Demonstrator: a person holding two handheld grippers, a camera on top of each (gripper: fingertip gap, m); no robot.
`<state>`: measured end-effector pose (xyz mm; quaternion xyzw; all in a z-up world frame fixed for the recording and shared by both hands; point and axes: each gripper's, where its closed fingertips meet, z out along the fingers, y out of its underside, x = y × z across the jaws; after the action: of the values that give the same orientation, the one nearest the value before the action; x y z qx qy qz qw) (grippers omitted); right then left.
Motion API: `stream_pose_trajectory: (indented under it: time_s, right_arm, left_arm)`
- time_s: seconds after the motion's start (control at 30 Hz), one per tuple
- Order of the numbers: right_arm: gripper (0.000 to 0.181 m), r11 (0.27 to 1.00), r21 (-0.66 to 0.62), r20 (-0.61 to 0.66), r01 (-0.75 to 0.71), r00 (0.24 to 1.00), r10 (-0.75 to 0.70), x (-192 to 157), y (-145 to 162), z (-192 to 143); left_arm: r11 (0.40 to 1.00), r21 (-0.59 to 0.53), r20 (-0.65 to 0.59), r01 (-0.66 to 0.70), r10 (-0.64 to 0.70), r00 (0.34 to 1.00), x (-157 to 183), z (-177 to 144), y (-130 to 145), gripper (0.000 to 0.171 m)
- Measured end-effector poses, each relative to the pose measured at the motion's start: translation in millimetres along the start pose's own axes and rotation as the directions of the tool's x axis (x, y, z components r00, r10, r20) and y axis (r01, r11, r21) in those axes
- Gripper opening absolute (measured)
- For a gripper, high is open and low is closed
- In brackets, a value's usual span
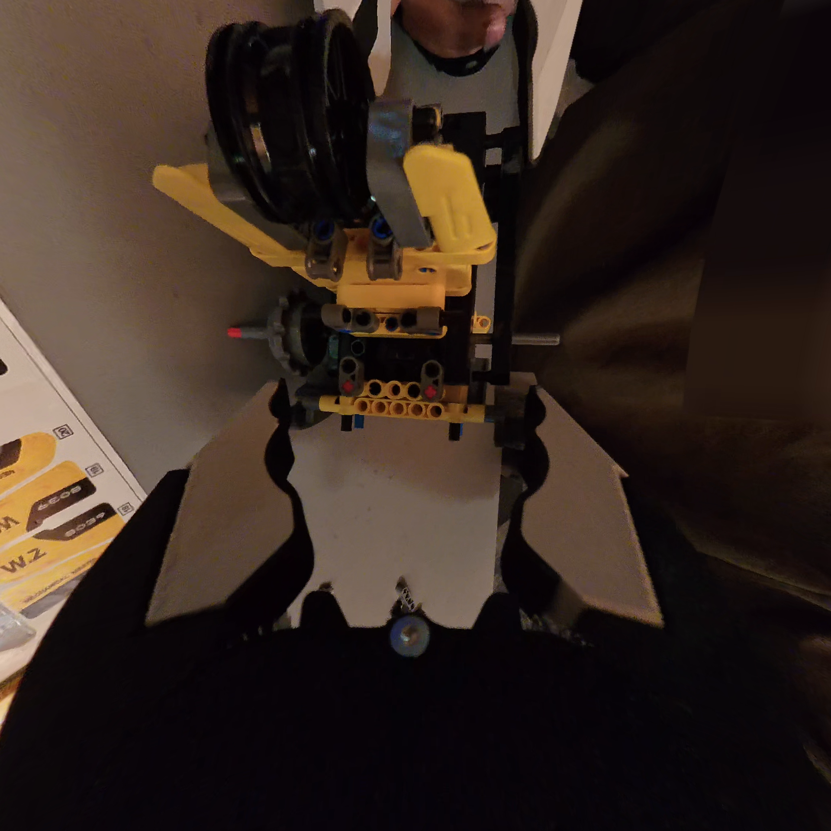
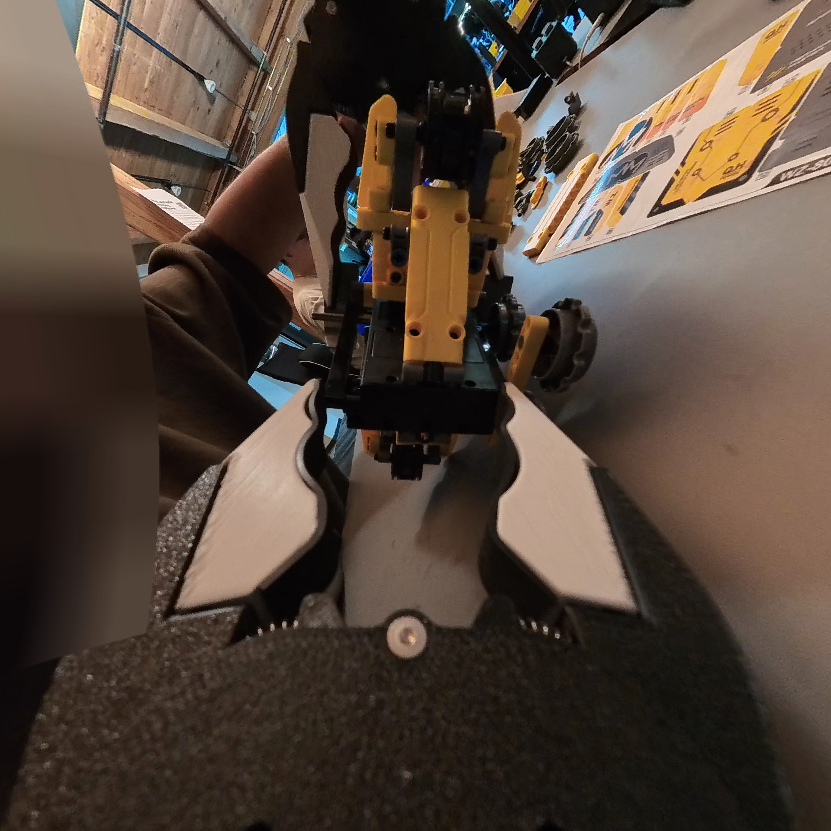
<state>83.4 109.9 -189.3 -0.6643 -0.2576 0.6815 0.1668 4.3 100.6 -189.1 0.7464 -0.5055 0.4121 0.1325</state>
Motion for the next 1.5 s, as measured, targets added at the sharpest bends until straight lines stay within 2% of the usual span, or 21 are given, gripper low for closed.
stream_pose_trajectory:
  time_s: [0.13,0.53,0.83,1.1,1.5]
  right_arm:
    - [0.075,1.000,-0.003,-0.004,0.008,1.000,-0.008,-1,0,0]
    - [0.075,1.000,-0.014,-0.006,0.018,1.000,-0.018,-1,2,0]
    - [0.075,1.000,-0.003,-0.006,0.009,1.000,-0.009,-1,1,-1]
    - [0.076,1.000,-0.001,-0.003,0.006,1.000,-0.006,0,0,-1]
    - [0.076,1.000,0.001,-0.009,0.007,1.000,-0.007,-1,0,-1]
  left_arm:
    - [0.999,-0.054,0.008,0.006,-0.006,1.000,-6,12,4,0.107]
    - [0.996,-0.049,-0.136,0.078,-0.084,0.987,1,19,5,0.102]
    - [0.997,-0.044,-0.117,0.060,-0.064,0.991,-3,18,4,0.104]
    - [1.000,-0.015,-0.015,-0.005,0.005,1.000,-5,12,-1,0.101]
    - [1.000,-0.009,-0.023,0.010,-0.010,1.000,-4,12,-3,0.099]
